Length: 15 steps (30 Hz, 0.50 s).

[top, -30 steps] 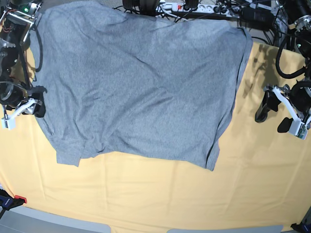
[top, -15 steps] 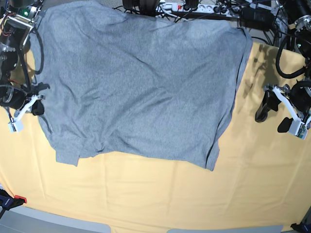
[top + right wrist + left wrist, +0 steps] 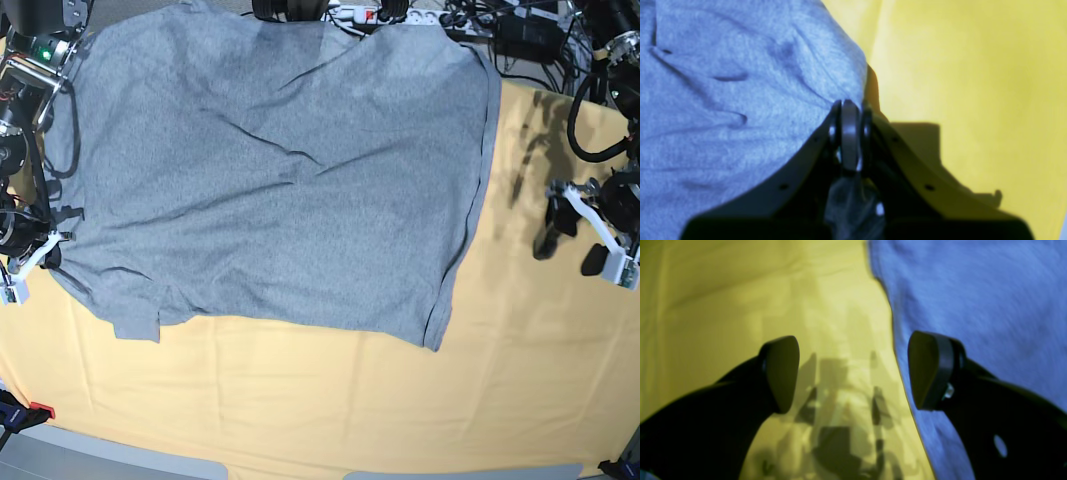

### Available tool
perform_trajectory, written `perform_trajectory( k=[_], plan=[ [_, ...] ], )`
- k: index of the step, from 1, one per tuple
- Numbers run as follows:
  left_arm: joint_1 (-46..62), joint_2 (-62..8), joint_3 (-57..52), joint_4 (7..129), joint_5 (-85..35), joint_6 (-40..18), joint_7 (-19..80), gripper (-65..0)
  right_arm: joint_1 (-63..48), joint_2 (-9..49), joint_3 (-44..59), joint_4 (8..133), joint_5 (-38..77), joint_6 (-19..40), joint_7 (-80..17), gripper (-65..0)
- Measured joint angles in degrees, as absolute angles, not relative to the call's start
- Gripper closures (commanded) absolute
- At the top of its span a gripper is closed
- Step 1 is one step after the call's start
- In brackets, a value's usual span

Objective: Layout the t-shirt on the table in an organized manner, then fold the t-shirt properly
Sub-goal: 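Move the left gripper to the hem corner and grasp it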

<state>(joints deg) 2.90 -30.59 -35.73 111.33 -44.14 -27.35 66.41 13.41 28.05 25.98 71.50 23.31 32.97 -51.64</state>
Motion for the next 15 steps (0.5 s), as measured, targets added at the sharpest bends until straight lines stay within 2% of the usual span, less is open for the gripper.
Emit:
perform_trajectory(
  k=[5,8,15],
  plan=[
    [1.15,-28.38,-35.59,111.02,-39.68,-23.16,64.47,-49.5,13.39,28.05,25.98,71.50,23.35,32.99,-52.12,0.0],
    [-0.64,-27.46,-35.62,108.18,-39.07,-22.65,64.10,-49.5,13.37,28.05,26.00,71.50,23.33,32.97,-53.65,0.0],
    [-12.36,-26.98,-31.88,90.50,-44.03,-24.93,64.01,-49.5,13.41,28.03,25.98,71.50,23.62,32.75,-54.48,0.0]
  ],
)
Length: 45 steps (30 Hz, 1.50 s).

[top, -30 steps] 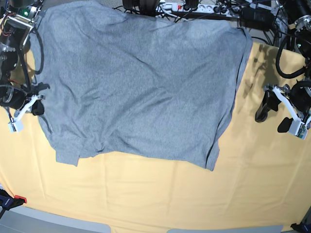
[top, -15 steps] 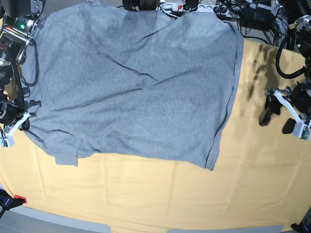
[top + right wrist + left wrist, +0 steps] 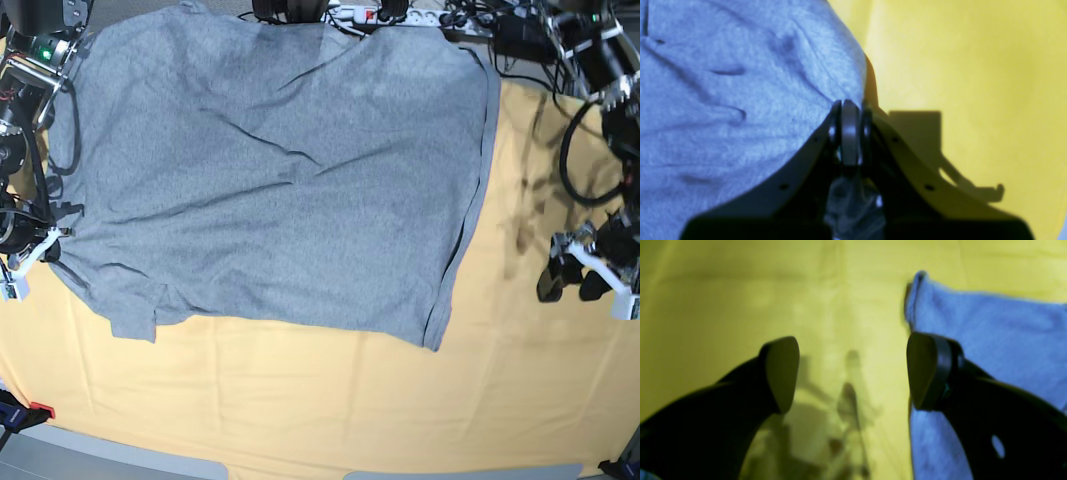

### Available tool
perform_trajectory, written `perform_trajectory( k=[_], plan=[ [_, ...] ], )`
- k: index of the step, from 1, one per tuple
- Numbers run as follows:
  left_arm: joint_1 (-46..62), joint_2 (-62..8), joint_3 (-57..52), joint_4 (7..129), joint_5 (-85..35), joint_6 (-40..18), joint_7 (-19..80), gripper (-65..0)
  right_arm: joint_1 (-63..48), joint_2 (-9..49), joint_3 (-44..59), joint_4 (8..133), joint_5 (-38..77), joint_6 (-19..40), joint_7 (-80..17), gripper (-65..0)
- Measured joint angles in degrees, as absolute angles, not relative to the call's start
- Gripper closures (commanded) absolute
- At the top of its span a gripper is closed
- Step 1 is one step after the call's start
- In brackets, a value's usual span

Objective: Layout the t-shirt on the table in an organized manner, then fold the t-shirt properly
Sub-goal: 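Move the left gripper to the hem corner and grasp it, then pull the held corners apart with both grippers to tension the shirt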

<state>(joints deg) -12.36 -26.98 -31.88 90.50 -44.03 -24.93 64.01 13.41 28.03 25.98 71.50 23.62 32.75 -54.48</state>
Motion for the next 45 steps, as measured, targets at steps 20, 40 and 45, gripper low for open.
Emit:
perform_trajectory(
  k=[20,40,45],
  plan=[
    [-38.44,-19.57,-17.65,39.42,-46.72,-36.16,55.96,-49.5,13.37,28.05,26.00,71.50,23.97,32.77,-54.87,0.0],
    [-36.21,-15.57,-17.63,37.04,-44.47,-38.63,54.46,-21.7,13.37,28.08,26.00,71.50,26.00,33.93,-54.92,0.0],
    [-36.95,-15.97,-17.58,36.67,-43.77,-38.50,54.68,0.0,13.37,28.08,26.00,71.50,26.13,35.07,-54.89,0.0]
  ],
)
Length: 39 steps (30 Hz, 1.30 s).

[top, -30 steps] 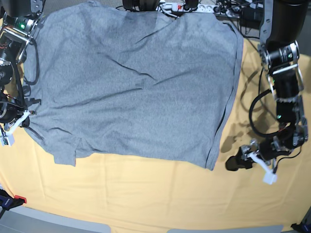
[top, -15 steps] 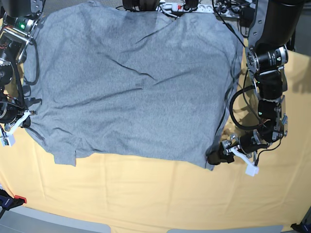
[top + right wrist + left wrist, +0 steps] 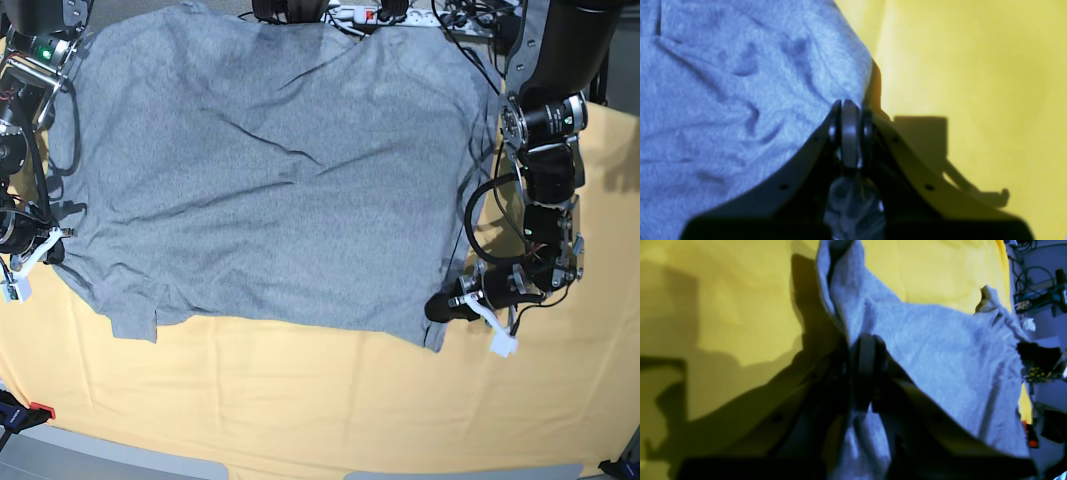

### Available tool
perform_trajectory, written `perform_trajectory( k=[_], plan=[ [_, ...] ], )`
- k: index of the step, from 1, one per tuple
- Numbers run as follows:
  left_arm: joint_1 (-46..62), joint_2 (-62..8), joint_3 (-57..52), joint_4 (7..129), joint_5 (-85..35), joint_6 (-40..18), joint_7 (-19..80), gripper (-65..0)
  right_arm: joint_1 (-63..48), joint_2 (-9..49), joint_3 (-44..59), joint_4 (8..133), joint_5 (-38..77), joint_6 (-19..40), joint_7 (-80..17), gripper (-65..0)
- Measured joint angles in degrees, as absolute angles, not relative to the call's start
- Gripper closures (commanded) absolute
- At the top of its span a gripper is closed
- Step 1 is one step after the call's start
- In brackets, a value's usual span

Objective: Layout the t-shirt on the table in an organized manner, then fold the t-shirt properly
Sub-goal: 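Pull the held corners apart with both grippers to tension the shirt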

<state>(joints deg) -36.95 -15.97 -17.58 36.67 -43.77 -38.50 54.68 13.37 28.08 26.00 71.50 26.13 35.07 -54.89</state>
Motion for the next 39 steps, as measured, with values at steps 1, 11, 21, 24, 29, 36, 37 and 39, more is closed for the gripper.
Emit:
perform_trajectory(
  k=[1,11,21,24,29,36,37,39],
  plan=[
    [-37.41,-16.23,-17.58,36.67,-43.72,-38.50,54.65,0.0,13.37,28.08,26.00,71.50,26.13,35.24,-54.92,0.0],
    [-42.98,-17.32,-17.58,36.64,-35.70,-38.63,47.22,0.0,13.37,28.05,26.00,71.50,26.17,35.42,-51.33,0.0],
    [-45.60,-17.28,-17.58,36.64,-32.82,-38.65,44.05,0.0,16.45,27.90,25.98,71.50,22.09,32.71,-46.26,0.0],
    [-45.74,-17.28,-17.58,36.64,-32.32,-38.63,42.06,0.0,18.20,27.88,25.98,71.48,22.00,32.77,-45.98,0.0],
    [-45.76,-17.30,-17.58,36.64,-32.10,-38.65,40.84,0.0,19.90,27.90,25.98,71.48,21.87,32.62,-45.15,0.0],
    [-45.91,-17.32,-17.04,36.64,-32.08,-38.65,39.79,0.0,19.86,27.90,25.98,71.46,21.17,33.26,-45.19,0.0],
    [-45.91,-17.34,-16.25,36.64,-32.08,-38.63,39.57,0.0,19.84,27.90,25.98,71.46,20.51,33.26,-45.30,0.0],
    [-45.93,-17.37,-13.56,36.64,-32.10,-38.63,38.81,0.0,19.81,27.90,25.98,71.46,20.32,33.21,-46.37,0.0]
  ],
)
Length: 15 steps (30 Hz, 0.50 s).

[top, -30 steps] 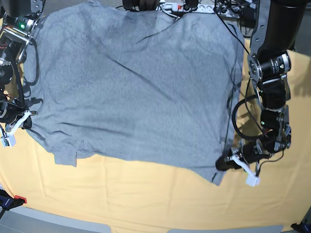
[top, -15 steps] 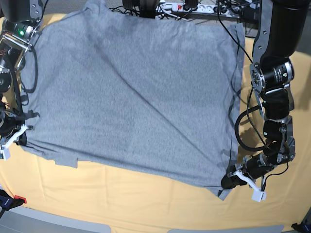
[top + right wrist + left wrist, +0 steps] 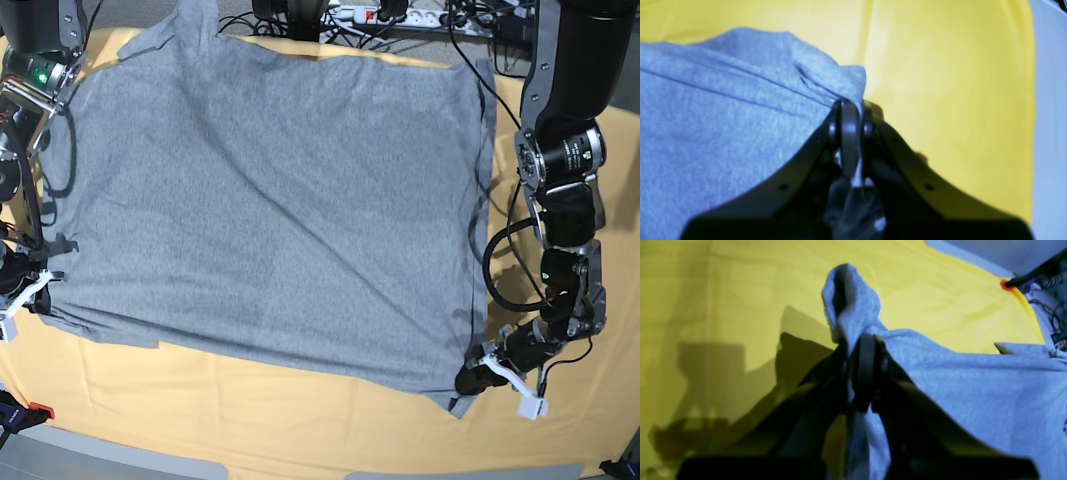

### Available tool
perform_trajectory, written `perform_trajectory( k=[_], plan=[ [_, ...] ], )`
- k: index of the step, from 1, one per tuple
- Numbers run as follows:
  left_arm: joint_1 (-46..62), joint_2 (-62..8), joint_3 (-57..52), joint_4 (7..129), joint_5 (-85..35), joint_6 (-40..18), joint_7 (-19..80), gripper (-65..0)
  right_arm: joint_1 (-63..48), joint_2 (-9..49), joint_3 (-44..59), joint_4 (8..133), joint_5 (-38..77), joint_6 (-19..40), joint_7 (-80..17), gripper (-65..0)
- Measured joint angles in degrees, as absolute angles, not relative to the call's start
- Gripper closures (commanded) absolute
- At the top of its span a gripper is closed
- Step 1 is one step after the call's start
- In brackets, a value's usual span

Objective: Layout the t-shirt on the table in an organized manner, then fold the t-shirt properly
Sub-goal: 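Pull the held corners apart with both grippers to tension the shirt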

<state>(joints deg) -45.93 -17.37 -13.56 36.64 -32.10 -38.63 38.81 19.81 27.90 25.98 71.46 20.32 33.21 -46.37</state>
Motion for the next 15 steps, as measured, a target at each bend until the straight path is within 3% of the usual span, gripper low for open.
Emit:
perform_trajectory(
  k=[7,11,15],
  plan=[
    [-46.00,-17.50,0.89,36.64,-32.05,-38.65,38.96,0.0,18.09,27.94,25.98,71.46,20.34,33.01,-48.29,0.0],
    [-45.87,-17.69,2.28,36.64,-32.03,-38.59,40.86,0.0,15.42,28.01,25.98,71.46,20.34,32.99,-48.84,0.0],
    [-45.89,-18.20,2.28,36.64,-31.94,-33.74,43.57,0.0,14.26,28.05,25.98,71.44,20.32,32.75,-48.88,0.0]
  ],
)
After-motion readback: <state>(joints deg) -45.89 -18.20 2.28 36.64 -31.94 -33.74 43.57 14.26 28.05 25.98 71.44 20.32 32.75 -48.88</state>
